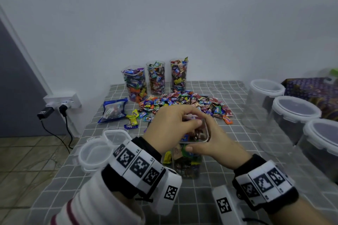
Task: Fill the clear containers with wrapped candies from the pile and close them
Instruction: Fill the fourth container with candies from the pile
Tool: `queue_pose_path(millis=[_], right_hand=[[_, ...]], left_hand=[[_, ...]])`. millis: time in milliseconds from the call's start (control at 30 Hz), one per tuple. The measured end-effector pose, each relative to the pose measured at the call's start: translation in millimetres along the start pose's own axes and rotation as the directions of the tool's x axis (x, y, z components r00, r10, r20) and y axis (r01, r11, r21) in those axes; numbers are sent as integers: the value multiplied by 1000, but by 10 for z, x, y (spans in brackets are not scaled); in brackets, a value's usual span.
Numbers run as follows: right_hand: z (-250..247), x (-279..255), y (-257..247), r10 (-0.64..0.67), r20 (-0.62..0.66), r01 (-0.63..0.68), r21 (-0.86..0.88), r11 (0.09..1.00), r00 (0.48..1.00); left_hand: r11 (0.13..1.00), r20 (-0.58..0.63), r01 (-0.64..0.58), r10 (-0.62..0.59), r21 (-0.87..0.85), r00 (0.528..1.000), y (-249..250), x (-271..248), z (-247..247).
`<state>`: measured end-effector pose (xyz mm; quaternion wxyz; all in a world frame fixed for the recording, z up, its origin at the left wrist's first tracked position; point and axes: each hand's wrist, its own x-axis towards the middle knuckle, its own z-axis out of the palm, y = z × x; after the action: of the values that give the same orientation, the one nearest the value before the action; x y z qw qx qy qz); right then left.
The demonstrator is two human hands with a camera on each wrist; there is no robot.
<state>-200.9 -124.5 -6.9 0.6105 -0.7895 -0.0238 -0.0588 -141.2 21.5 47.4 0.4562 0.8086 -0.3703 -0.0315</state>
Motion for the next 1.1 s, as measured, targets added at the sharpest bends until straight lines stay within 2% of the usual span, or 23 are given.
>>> queue_pose_path(millis=[133, 233, 300, 367, 467, 567, 667, 767, 900, 1067, 1100], right_hand=[[-5, 17, 34, 16, 7, -16, -28, 999, 1000], [-12, 12, 38, 54, 3, -54, -50, 997, 999], [-17, 0, 28, 80, 21, -78, -63, 995, 997], [-44, -21, 26, 126, 71, -115, -136, 984, 990], [-158, -37, 41, 204, 145, -145, -339, 929, 968], [-317, -26, 39, 246, 130, -142, -530, 836, 961], [-511, 65, 48, 255, 24, -160, -719, 676, 967], [-628, 172, 139, 304, -89, -249, -802, 543, 949], [-597, 318, 310, 379, -114, -282, -860, 425, 918], [-444, 508, 411, 396, -113, -256, -908, 331, 911], [-416, 561, 445, 384, -99, -230, -921, 315, 918]], left_hand=[[1000, -46, 2, -1, 17, 999, -22, 21, -24], [999, -148, -26, 23, -23, 989, -55, 34, -62], [998, -216, -12, -3, -69, 976, -106, 46, -107], [996, -259, 29, -49, -80, 965, -194, 67, -160], [991, -266, 125, -132, -46, 955, -368, 89, -234], [966, -199, 246, -227, 76, 953, -546, 92, -283], [917, -73, 335, -327, 218, 942, -709, 84, -285], [856, 27, 389, -422, 340, 906, -853, 100, -218], [812, 133, 377, -477, 445, 869, -1000, 181, -98], [758, 235, 247, -466, 604, 853, -1186, 302, 88], [762, 241, 254, -471, 596, 849, -1252, 328, 126]])
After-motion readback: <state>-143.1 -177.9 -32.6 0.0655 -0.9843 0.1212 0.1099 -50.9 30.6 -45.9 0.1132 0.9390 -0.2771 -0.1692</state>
